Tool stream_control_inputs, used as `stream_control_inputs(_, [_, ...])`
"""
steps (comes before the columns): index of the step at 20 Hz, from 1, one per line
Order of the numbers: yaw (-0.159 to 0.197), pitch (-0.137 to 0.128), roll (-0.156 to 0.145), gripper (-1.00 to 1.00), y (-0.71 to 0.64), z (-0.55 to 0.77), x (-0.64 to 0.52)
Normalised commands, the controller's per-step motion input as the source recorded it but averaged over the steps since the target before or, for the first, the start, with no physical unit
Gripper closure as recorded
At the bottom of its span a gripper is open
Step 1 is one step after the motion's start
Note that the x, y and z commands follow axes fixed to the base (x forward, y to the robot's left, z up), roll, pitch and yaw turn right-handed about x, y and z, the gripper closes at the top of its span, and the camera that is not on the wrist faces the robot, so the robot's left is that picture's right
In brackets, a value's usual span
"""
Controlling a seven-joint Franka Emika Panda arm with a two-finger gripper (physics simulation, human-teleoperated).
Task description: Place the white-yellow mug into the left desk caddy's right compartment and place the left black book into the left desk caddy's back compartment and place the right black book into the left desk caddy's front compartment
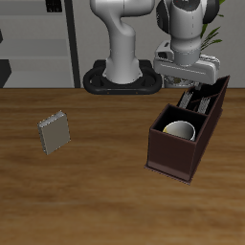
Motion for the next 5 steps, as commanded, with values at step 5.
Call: stream_control_inputs(5, [0.010,-0.026,0.004,-1.00,-0.02,0.12,-0.10])
